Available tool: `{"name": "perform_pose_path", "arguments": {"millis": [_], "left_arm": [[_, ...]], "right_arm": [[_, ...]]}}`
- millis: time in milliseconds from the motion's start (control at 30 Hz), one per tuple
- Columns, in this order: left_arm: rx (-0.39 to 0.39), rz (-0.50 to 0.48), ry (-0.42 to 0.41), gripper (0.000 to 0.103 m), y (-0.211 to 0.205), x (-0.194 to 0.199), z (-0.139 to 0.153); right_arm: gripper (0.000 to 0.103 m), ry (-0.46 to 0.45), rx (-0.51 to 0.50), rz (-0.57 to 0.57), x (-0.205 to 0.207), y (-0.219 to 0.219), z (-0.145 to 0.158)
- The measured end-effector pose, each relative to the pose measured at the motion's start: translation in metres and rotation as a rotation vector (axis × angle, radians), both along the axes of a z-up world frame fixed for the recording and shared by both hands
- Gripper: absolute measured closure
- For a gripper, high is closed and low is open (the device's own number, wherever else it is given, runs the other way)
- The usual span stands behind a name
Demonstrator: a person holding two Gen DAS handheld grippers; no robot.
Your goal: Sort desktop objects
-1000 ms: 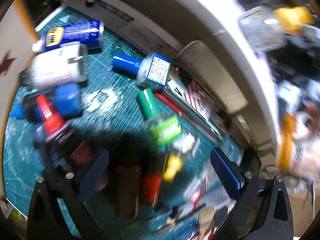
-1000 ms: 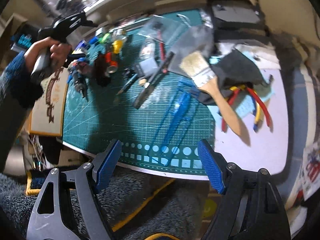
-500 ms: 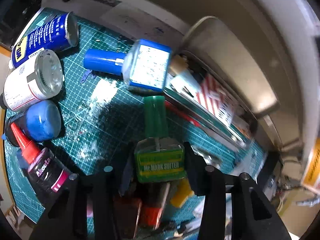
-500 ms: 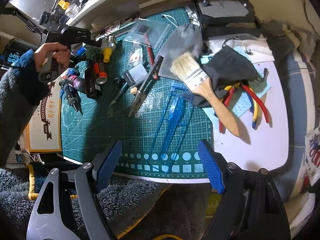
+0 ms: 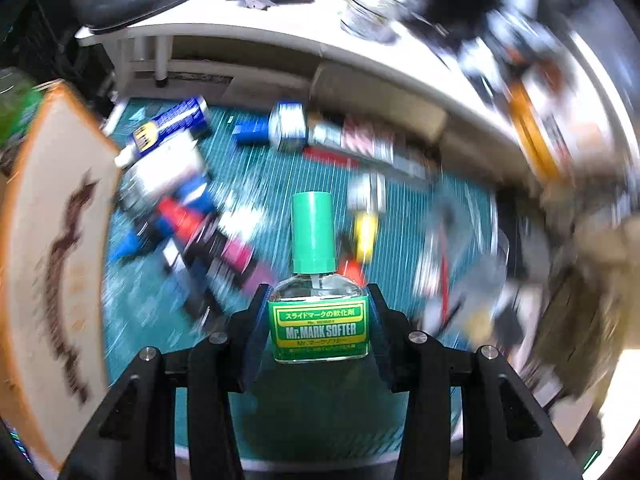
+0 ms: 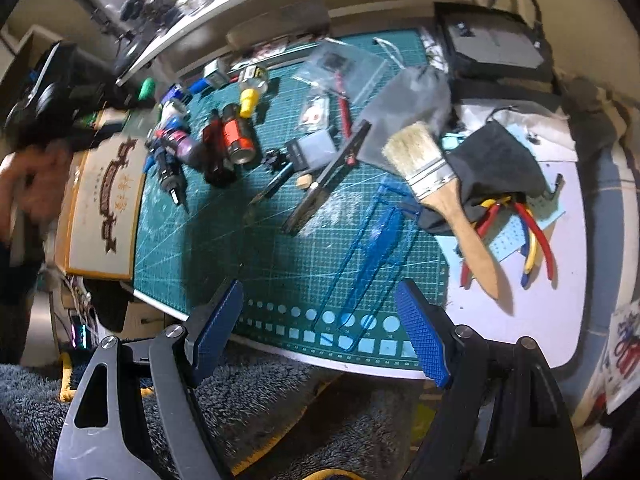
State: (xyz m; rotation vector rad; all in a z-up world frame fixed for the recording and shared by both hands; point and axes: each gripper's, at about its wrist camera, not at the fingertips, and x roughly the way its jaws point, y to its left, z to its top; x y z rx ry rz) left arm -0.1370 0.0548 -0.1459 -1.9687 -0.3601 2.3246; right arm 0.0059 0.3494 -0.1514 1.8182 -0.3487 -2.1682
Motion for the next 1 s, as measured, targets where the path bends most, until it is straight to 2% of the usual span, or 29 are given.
{"name": "perform_pose_path", "arguments": {"millis": [133, 267, 400, 500, 533, 600, 733, 767, 800, 867, 933, 1000], "left_arm": [[-0.045, -0.055, -0.101, 0.058, 0.013, 0.068, -0.032], [-0.065, -0.06, -0.189, 0.058, 0.019, 0.1, -0.079], [-0.077, -0.107, -0.176, 0.058, 0.03, 0.118, -0.094], [-0.124, -0.142, -0.137, 0.058, 0.032, 0.12, -0.099], [-0.124, -0.142, -0.134, 0.058, 0.031, 0.12, -0.101], [-0.077, -0.13, -0.136, 0.057, 0.024, 0.119, -0.106], [-0.055, -0.189, -0.111, 0.056, 0.024, 0.118, -0.105], [-0.028, -0.196, -0.111, 0.053, 0.021, 0.12, -0.102], [0.0, -0.198, -0.104, 0.049, 0.016, 0.124, -0.095], [0.036, -0.206, -0.073, 0.025, 0.004, 0.136, -0.077], [0.033, -0.23, -0.026, 0.02, -0.012, 0.155, -0.056], [0.012, -0.25, -0.026, 0.019, -0.028, 0.165, -0.046]], "right_arm": [[0.027, -0.003, -0.028, 0.053, 0.008, -0.007, -0.007], [0.027, -0.018, -0.036, 0.111, 0.021, -0.017, -0.017], [0.027, -0.038, -0.04, 0.152, 0.036, -0.025, -0.025], [0.027, -0.051, -0.037, 0.161, 0.045, -0.029, -0.028], [0.027, -0.053, -0.034, 0.161, 0.047, -0.03, -0.028], [0.027, -0.055, -0.03, 0.156, 0.05, -0.033, -0.027], [0.027, -0.061, -0.028, 0.113, 0.052, -0.037, -0.027], [0.027, -0.062, -0.027, 0.103, 0.051, -0.04, -0.027], [0.027, -0.067, -0.025, 0.092, 0.049, -0.043, -0.027], [0.027, -0.07, -0.036, 0.07, 0.041, -0.053, -0.026], [0.027, -0.073, -0.082, 0.057, 0.029, -0.068, -0.026], [0.027, -0.088, -0.134, 0.052, 0.012, -0.088, -0.031]]}}
